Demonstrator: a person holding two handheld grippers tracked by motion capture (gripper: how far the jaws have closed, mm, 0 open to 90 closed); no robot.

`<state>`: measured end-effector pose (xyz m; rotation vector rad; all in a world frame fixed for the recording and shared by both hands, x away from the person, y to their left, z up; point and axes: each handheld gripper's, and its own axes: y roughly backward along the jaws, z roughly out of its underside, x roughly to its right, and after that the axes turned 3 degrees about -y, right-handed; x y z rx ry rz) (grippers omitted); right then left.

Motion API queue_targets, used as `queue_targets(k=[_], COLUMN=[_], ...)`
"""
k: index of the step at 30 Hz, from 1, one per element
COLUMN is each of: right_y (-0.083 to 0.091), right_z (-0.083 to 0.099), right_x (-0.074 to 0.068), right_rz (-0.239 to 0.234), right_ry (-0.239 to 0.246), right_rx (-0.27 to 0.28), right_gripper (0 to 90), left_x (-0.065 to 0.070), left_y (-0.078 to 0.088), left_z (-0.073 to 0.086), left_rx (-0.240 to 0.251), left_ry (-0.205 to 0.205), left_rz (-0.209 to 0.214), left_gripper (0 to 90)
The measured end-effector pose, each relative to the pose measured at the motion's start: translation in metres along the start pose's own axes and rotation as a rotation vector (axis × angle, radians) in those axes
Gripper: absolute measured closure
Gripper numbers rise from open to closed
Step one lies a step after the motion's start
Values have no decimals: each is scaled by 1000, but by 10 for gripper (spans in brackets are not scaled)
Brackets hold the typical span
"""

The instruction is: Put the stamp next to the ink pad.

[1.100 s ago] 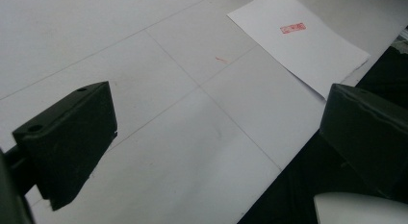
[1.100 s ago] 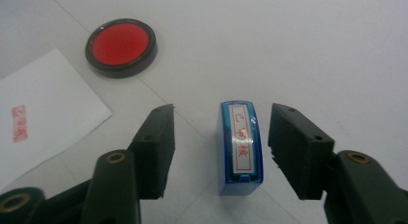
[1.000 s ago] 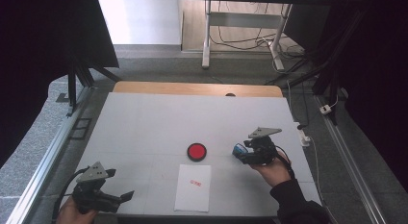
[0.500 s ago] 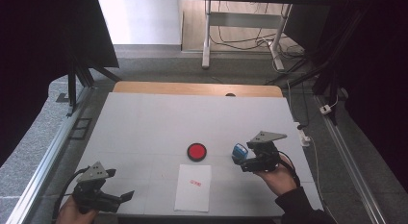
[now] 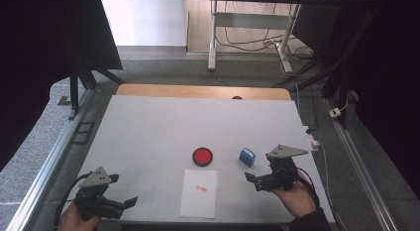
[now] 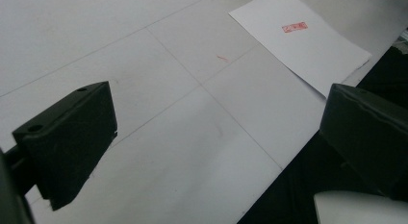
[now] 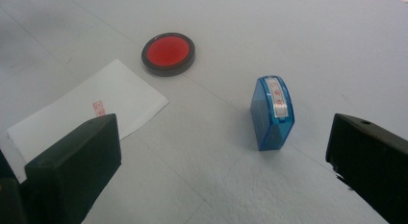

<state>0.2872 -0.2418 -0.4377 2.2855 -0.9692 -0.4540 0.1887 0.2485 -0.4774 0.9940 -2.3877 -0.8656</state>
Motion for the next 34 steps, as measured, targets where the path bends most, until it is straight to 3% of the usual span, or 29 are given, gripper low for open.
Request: queue_targets(k=[7,15,20,26,34], right_y=[19,34,42,44,47], right_z=[14,37,50,60,64], right_x=[-5,-5,-2,-3,-2], right_rz=[28,63,80,104,122], right_ry=[-17,-48,-71,-64,-78], right_rx=[37,36,23,-27,-53], right_gripper=[0,0,0,0,0], left_x=[0,0,0,0,-1], left_y=[0,1,1,2,3], left_z=[0,0,0,1,1], left_rx=[1,-2,-2,-9,-15], left_ry=[6,9,13,13,20], left_rz=[-4,-13,-16,-22,-21], left_gripper=[0,0,0,0,0])
